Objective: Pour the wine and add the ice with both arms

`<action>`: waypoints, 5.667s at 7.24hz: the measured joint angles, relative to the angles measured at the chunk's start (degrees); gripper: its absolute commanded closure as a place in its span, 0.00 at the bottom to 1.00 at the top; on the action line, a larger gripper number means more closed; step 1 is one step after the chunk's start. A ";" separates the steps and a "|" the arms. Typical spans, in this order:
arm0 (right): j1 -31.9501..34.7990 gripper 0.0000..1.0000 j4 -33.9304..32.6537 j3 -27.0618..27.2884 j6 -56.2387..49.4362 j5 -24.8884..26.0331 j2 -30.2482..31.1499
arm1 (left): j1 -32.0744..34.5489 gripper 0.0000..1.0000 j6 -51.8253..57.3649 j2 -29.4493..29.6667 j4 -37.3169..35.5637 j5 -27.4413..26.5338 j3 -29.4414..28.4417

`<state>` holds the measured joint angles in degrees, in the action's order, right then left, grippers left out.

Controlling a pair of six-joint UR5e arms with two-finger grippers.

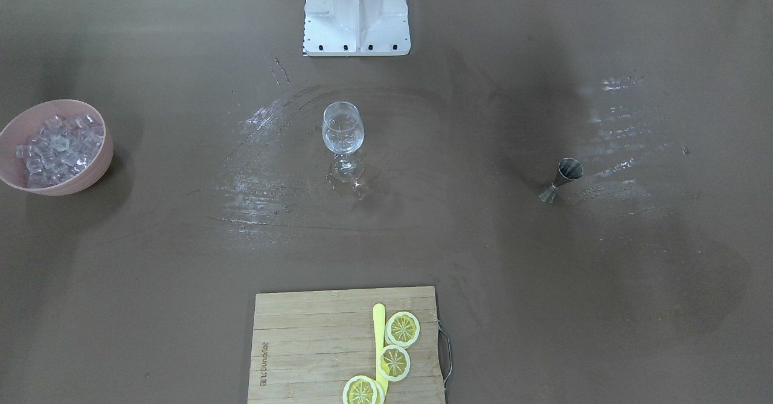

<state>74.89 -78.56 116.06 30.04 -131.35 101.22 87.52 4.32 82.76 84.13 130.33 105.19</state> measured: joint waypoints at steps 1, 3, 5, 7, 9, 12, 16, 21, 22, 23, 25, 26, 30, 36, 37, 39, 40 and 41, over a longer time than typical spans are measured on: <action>-5.10 0.01 2.42 1.11 7.27 3.12 0.07 | 0.01 0.02 -0.01 0.05 0.04 -0.01 0.01; -13.93 0.01 8.85 1.26 16.12 9.00 1.27 | 0.02 0.02 -0.03 0.14 0.07 -0.09 0.05; -16.93 0.02 16.58 -0.86 18.23 10.35 3.35 | 0.02 0.02 -0.09 0.23 0.07 -0.04 0.02; -17.99 0.17 26.62 -6.76 18.67 10.67 3.73 | 0.02 0.02 -0.10 0.22 0.07 0.06 -0.01; -18.70 0.29 32.50 -10.24 18.86 10.79 3.75 | 0.01 0.02 -0.10 0.21 0.07 0.09 -0.03; -19.81 0.29 33.59 -10.72 18.92 10.45 3.84 | -0.06 0.02 -0.18 0.21 0.07 0.15 -0.14; -21.26 0.41 33.64 -10.68 18.84 10.75 4.77 | -0.07 0.02 -0.19 0.16 0.15 0.18 -0.08; -22.13 1.00 33.64 -10.52 18.73 11.00 5.03 | -0.07 0.02 -0.19 0.20 0.16 0.18 -0.07; -22.12 1.00 33.64 -10.29 18.66 10.96 5.02 | -0.07 0.02 -0.19 0.21 0.18 0.18 -0.07; -21.92 1.00 33.61 -9.53 18.58 10.85 4.99 | -0.07 0.02 -0.21 0.21 0.20 0.18 -0.07; -20.05 1.00 33.24 -6.26 18.55 10.29 3.80 | -0.09 0.02 -0.21 0.21 0.17 0.18 -0.21; -18.95 1.00 32.87 -4.98 18.68 10.19 1.94 | -0.13 0.02 -0.20 0.21 0.16 0.18 -0.33; -18.64 1.00 14.76 -3.66 19.93 10.69 -14.82 | -0.16 0.02 -0.35 0.27 0.17 0.18 -0.62; -35.26 1.00 -14.33 -3.72 41.01 26.34 -43.38 | -0.24 0.02 -0.47 0.48 0.20 0.24 -0.88; -37.34 1.00 -18.47 -3.69 43.31 27.78 -46.74 | -0.25 0.02 -0.51 0.48 0.28 0.26 -1.08; -41.40 1.00 -27.43 -3.66 46.82 30.29 -53.03 | -0.25 0.02 -0.52 0.48 0.33 0.27 -1.36; -43.48 1.00 -30.24 -3.68 48.00 31.58 -54.74 | -0.25 0.02 -0.48 0.48 0.33 0.27 -1.53; -45.05 1.00 -32.53 -3.75 48.77 32.27 -56.10 | -0.25 0.02 -0.46 0.48 0.33 0.27 -1.60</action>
<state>29.84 -111.09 112.30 78.81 -99.08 45.12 87.28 3.86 83.23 84.46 130.61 103.59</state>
